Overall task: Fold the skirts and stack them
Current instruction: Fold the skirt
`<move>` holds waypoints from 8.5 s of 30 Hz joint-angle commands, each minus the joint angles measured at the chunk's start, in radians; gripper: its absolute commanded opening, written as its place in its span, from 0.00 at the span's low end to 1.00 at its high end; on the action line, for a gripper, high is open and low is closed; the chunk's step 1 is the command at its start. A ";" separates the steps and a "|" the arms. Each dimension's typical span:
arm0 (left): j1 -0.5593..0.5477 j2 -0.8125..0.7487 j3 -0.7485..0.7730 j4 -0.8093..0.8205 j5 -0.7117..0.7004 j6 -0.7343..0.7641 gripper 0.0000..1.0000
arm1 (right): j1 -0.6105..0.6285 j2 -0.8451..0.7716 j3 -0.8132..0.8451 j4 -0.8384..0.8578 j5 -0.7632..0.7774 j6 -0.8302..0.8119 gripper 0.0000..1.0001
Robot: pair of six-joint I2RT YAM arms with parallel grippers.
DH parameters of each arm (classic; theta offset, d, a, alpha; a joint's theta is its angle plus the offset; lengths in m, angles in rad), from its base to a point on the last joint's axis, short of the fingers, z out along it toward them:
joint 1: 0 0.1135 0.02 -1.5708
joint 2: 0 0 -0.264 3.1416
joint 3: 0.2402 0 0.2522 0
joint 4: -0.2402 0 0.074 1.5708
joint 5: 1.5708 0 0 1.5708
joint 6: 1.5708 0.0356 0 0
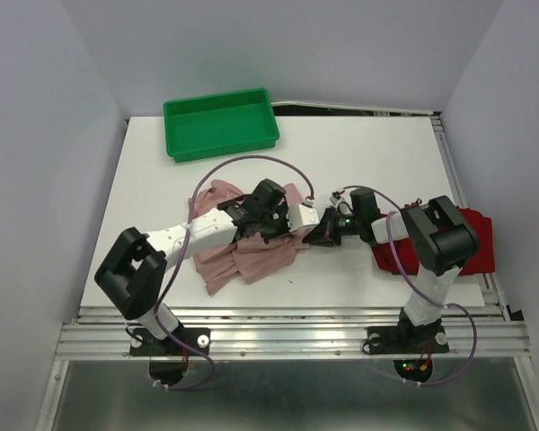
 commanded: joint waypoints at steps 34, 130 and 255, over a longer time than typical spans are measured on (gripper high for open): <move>0.079 0.173 -0.018 0.072 0.277 -0.284 0.00 | -0.133 -0.143 -0.025 -0.150 -0.072 -0.194 0.70; 0.303 -0.348 -0.360 -0.162 -0.201 0.009 0.49 | -0.024 0.032 0.030 0.262 -0.003 0.069 0.01; 0.151 0.775 0.987 -0.157 0.537 -0.417 0.59 | -0.122 -0.163 0.124 -0.439 0.057 -0.631 0.22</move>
